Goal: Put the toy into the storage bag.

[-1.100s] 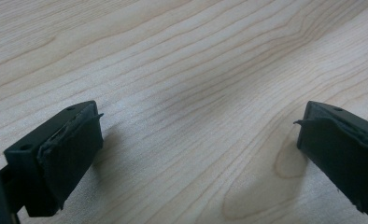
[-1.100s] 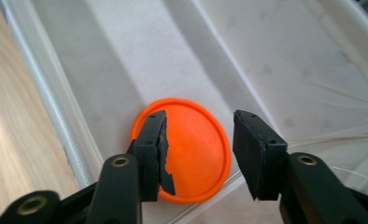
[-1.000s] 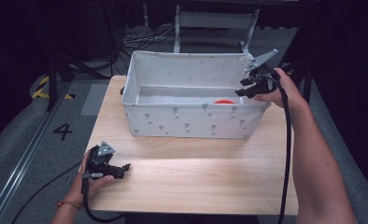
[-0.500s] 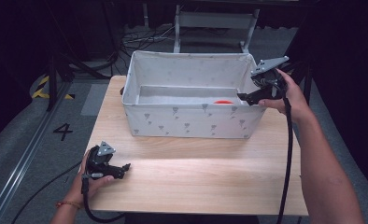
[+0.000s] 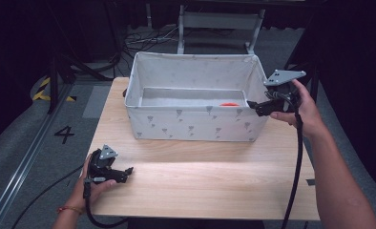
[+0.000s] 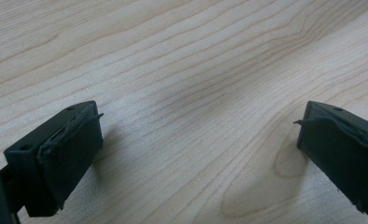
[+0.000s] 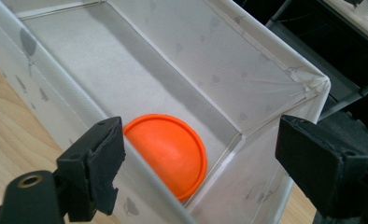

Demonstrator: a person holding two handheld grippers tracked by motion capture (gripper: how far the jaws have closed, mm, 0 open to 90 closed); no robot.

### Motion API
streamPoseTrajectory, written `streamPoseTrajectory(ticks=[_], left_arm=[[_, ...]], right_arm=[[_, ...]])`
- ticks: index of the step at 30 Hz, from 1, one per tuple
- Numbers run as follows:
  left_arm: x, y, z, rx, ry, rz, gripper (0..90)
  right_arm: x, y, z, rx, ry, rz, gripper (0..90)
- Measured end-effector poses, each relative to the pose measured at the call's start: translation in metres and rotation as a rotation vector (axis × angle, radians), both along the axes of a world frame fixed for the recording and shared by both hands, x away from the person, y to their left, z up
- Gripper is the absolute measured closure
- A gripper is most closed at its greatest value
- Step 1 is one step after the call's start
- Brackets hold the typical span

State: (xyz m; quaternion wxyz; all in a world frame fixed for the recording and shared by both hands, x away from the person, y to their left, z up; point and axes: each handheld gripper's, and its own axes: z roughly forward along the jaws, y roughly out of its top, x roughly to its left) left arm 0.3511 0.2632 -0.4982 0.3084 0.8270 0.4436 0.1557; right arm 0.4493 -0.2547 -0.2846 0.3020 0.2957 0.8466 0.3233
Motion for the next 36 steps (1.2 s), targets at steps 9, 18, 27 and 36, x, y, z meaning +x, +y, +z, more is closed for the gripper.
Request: streamPoseTrajectory(ticks=[9, 18, 27, 36], left_arm=[[0.0, 0.0, 0.0, -0.002, 0.003, 0.002, 0.5], [-0.001, 0.0, 0.0, -0.003, 0.002, 0.008, 0.5], [0.0, 0.0, 0.0, -0.003, 0.005, 0.006, 0.3], [0.0, 0.0, 0.0, -0.003, 0.004, 0.007, 0.3]], right_arm=[[-0.026, -0.013, -0.002, 0.055, -0.004, 0.023, 16.8], [-0.051, -0.03, -0.015, 0.11, -0.008, 0.033, 17.7], [-0.074, -0.046, -0.045, 0.062, 0.008, 0.008, 17.5], [-0.084, -0.059, -0.082, 0.021, 0.069, -0.004, 17.5]])
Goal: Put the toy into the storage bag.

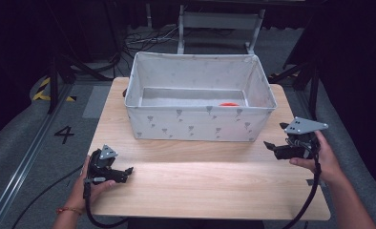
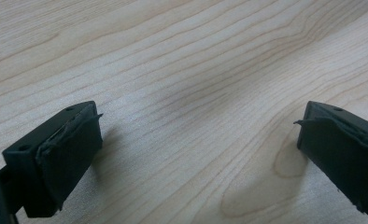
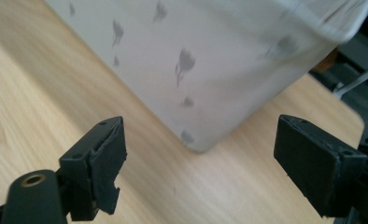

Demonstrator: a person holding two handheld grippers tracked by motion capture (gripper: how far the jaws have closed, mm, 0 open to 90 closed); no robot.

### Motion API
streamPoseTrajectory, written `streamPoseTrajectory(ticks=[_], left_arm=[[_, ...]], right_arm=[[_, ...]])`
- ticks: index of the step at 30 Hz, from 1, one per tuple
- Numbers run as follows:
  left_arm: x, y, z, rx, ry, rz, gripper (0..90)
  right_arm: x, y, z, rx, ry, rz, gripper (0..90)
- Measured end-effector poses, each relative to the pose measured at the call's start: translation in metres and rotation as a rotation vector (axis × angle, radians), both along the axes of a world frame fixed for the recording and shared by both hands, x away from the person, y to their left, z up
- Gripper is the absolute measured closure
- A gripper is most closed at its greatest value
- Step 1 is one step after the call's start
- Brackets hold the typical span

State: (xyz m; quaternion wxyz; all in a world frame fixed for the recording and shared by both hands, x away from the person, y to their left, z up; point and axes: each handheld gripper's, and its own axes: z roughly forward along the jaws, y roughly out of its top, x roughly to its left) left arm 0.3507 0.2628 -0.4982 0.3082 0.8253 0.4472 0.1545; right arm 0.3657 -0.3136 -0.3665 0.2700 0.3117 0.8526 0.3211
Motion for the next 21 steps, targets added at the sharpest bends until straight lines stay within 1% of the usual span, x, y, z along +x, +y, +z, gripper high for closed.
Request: streamPoseTrajectory(ticks=[1, 3, 4, 5, 6, 8, 9, 10, 11, 12, 13, 17, 18, 19, 21], left_arm=[[0.0, 0.0, 0.0, 0.0, 0.001, 0.001, 0.3], [0.0, 0.0, 0.0, -0.001, -0.001, 0.003, 0.4], [0.0, 0.0, 0.0, -0.001, -0.002, 0.004, 0.4], [0.0, 0.0, 0.0, -0.001, -0.002, 0.004, 0.4], [0.0, 0.0, 0.0, 0.0, -0.002, 0.005, 0.4], [0.0, 0.0, 0.0, -0.001, -0.002, 0.005, 0.4], [0.0, 0.0, 0.0, 0.0, -0.002, 0.004, 0.4], [0.0, 0.0, 0.0, -0.001, -0.002, 0.005, 0.4], [0.0, 0.0, 0.0, -0.001, -0.002, 0.005, 0.4], [0.0, 0.0, 0.0, -0.001, -0.002, 0.005, 0.4], [0.0, 0.0, 0.0, -0.001, -0.002, 0.005, 0.4], [0.0, 0.0, 0.0, -0.001, -0.002, 0.005, 0.4], [0.0, 0.0, 0.0, -0.001, -0.002, 0.004, 0.4], [0.0, 0.0, 0.0, -0.001, -0.002, 0.004, 0.4], [0.0, 0.0, 0.0, -0.001, -0.002, 0.005, 0.4]], right_arm=[[-0.001, -0.001, -0.005, -0.007, 0.006, -0.004, 17.5], [-0.002, -0.003, -0.014, -0.024, 0.033, -0.001, 17.4], [-0.002, -0.003, -0.017, -0.036, 0.033, -0.004, 17.3], [-0.004, -0.003, -0.026, -0.06, 0.039, 0.0, 17.1], [-0.004, -0.003, -0.026, -0.06, 0.039, 0.0, 17.1], [-0.007, -0.004, -0.033, -0.071, 0.04, 0.005, 16.8], [-0.01, -0.005, -0.04, -0.068, 0.054, 0.026, 16.8], [-0.01, -0.005, -0.04, -0.068, 0.054, 0.026, 16.8], [-0.011, -0.006, -0.044, -0.07, 0.052, 0.032, 16.8], [-0.014, -0.008, -0.052, -0.07, 0.065, 0.03, 16.9], [-0.014, -0.008, -0.052, -0.07, 0.065, 0.03, 16.9], [-0.018, -0.015, -0.069, -0.075, 0.064, -0.007, 17.3], [-0.019, -0.017, -0.073, -0.068, 0.066, -0.014, 17.8], [-0.019, -0.017, -0.073, -0.068, 0.066, -0.014, 17.8], [-0.021, -0.023, -0.079, -0.051, 0.073, -0.027, 17.8]])
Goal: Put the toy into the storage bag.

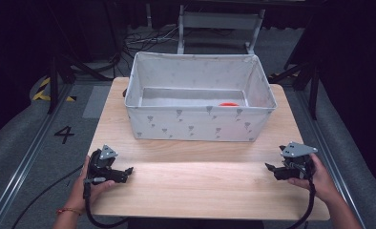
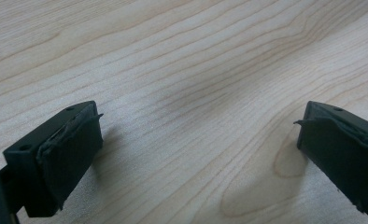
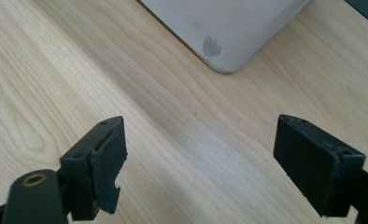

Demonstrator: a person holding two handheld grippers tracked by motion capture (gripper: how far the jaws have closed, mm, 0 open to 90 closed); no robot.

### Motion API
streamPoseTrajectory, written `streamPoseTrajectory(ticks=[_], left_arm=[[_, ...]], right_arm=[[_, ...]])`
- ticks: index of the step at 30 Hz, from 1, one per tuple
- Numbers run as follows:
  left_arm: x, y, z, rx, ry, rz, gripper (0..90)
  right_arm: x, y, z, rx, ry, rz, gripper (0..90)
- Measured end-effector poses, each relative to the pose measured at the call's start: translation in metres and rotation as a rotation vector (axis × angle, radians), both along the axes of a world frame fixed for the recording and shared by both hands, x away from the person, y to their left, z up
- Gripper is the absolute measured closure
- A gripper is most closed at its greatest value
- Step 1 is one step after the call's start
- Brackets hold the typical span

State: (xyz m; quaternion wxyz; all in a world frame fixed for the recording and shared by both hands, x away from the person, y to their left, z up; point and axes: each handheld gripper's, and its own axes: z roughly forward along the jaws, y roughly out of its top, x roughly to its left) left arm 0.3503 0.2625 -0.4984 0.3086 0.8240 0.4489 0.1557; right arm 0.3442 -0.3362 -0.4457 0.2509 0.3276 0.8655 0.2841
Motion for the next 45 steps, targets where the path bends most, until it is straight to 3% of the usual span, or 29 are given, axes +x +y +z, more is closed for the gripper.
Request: streamPoseTrajectory(ticks=[12, 15, 18, 23, 26, 29, 38, 41, 45], left_arm=[[0.0, 0.0, 0.0, 0.0, 0.0, 0.0, 0.4], [0.0, 0.0, 0.0, 0.0, 0.0, 0.0, 0.4], [0.0, 0.0, 0.0, 0.0, 0.0, 0.0, 0.4], [0.0, 0.0, 0.0, -0.001, 0.0, 0.0, 0.4], [0.0, 0.0, 0.0, 0.0, 0.0, 0.0, 0.4], [0.0, 0.0, 0.0, 0.0, 0.0, -0.001, 0.4], [0.0, 0.0, 0.0, -0.001, 0.002, 0.001, 0.2], [0.0, 0.0, 0.0, -0.001, 0.002, 0.004, 0.3], [0.001, 0.0, 0.001, 0.003, 0.007, -0.001, 0.1]], right_arm=[[-0.012, -0.02, -0.032, 0.068, 0.012, -0.113, 18.5], [-0.015, -0.024, -0.036, 0.1, 0.026, -0.129, 18.7], [-0.022, -0.031, -0.045, 0.162, 0.032, -0.173, 18.7], [-0.027, -0.041, -0.057, 0.206, 0.031, -0.227, 17.6], [-0.026, -0.046, -0.058, 0.217, 0.051, -0.25, 14.8], [-0.021, -0.05, -0.059, 0.259, 0.106, -0.264, 13.0], [-0.02, -0.048, -0.059, 0.254, 0.103, -0.295, 11.5], [-0.018, -0.047, -0.059, 0.247, 0.108, -0.324, 6.1], [-0.018, -0.047, -0.059, 0.248, 0.108, -0.33, 5.5]])
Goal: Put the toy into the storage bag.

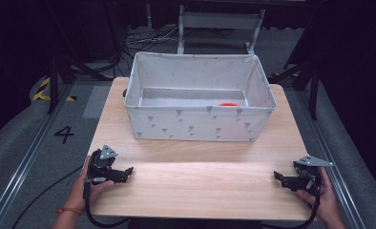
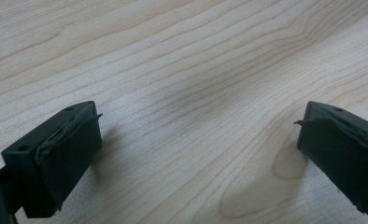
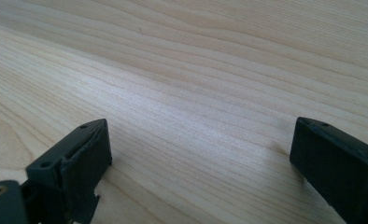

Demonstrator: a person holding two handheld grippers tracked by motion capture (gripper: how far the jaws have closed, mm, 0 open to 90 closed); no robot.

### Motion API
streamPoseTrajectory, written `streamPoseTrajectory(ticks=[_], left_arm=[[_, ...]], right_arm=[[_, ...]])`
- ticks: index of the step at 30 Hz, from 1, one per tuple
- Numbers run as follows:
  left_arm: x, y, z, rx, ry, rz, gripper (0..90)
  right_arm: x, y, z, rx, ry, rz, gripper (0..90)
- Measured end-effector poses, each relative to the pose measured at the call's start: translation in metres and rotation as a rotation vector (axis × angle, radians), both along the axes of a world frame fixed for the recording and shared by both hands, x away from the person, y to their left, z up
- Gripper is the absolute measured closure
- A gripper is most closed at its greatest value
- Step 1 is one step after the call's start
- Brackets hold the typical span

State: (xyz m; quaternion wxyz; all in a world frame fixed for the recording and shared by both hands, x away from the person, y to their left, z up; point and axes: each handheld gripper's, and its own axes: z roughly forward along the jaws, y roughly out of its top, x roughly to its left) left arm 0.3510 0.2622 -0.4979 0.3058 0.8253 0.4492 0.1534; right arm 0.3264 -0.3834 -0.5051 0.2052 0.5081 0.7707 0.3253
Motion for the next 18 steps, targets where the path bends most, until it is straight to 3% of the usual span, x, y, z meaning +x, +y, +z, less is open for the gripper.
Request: streamPoseTrajectory(ticks=[18], left_arm=[[0.0004, -0.0007, -0.0007, -0.002, -0.01, 0.008, 0.1]], right_arm=[[0.0001, -0.0001, 0.0, -0.001, 0.001, 0.0, 5.3]])
